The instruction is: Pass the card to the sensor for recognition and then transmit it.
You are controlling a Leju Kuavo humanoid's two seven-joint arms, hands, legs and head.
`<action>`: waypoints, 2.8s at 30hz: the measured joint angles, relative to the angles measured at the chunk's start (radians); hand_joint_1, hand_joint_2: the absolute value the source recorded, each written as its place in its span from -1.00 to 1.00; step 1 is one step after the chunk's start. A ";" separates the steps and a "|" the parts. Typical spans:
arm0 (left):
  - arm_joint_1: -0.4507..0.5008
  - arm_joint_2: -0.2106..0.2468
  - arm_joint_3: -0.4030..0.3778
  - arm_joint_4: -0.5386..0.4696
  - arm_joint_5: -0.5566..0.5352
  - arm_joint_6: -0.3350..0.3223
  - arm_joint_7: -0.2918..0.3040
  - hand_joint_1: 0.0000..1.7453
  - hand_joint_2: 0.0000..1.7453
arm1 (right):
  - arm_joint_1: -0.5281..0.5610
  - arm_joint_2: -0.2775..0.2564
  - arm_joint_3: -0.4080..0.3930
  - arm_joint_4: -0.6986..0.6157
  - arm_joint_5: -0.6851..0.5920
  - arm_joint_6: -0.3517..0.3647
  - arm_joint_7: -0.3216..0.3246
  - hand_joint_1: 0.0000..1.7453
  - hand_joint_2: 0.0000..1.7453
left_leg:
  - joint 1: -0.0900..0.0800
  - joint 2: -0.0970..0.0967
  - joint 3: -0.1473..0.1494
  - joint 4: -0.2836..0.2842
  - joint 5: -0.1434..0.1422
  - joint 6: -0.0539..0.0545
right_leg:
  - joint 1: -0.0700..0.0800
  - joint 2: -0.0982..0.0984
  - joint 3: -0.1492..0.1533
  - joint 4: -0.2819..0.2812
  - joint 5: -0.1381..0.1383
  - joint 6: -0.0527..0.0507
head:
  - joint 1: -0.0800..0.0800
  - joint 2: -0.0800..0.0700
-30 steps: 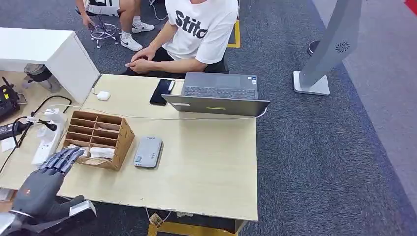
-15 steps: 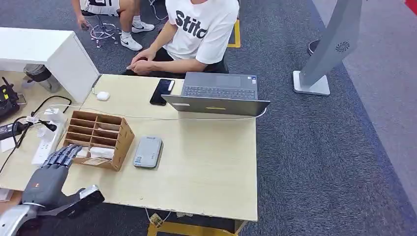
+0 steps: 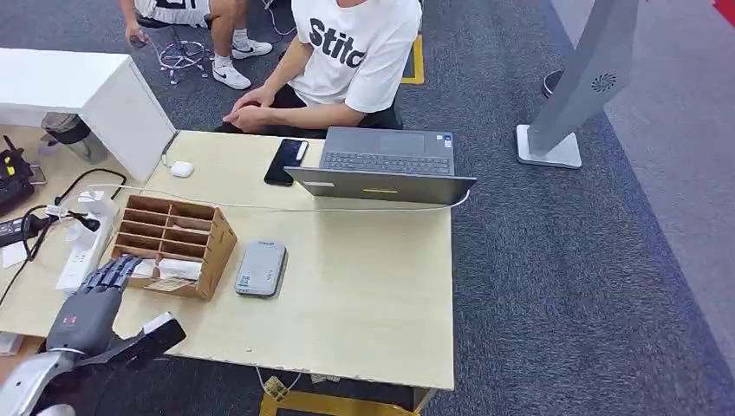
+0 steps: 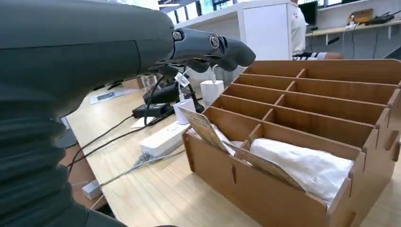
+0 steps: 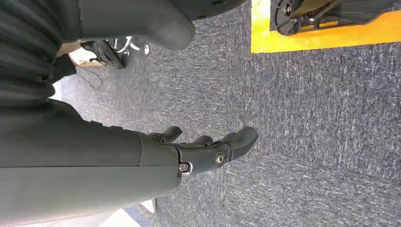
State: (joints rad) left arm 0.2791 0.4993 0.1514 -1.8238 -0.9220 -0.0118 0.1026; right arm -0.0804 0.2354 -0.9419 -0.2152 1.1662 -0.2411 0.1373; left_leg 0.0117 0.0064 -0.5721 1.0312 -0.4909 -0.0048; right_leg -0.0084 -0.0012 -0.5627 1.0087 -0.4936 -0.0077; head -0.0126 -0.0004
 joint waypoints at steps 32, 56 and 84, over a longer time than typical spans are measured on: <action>-0.117 -0.031 -0.020 0.193 -0.087 0.033 -0.071 1.00 1.00 | -0.002 0.000 0.000 0.000 0.030 0.010 -0.005 -1.00 1.00 | 0.000 0.000 0.000 0.000 0.000 0.000 | 0.000 0.000 0.000 0.000 0.000 0.000 | 0.000 0.000; -0.189 -0.050 -0.067 0.292 -0.149 0.175 -0.106 1.00 1.00 | -0.006 0.000 0.007 0.000 0.045 0.011 -0.013 -1.00 1.00 | 0.000 0.001 0.000 0.000 0.000 0.000 | 0.000 0.001 0.000 0.000 0.000 0.000 | 0.000 0.000; -0.174 -0.125 -0.062 0.207 -0.069 0.355 -0.202 1.00 1.00 | -0.005 0.000 0.007 0.000 0.045 -0.006 -0.018 -1.00 1.00 | 0.000 0.000 0.000 0.000 0.000 0.000 | 0.000 0.000 0.000 0.000 0.000 0.000 | 0.000 0.000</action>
State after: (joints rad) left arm 0.1048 0.3739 0.0893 -1.6166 -0.9911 0.3429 -0.0992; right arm -0.0855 0.2354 -0.9346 -0.2148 1.2108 -0.2476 0.1190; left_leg 0.0116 0.0064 -0.5720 1.0314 -0.4908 -0.0049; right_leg -0.0084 -0.0010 -0.5627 1.0087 -0.4934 -0.0078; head -0.0126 -0.0004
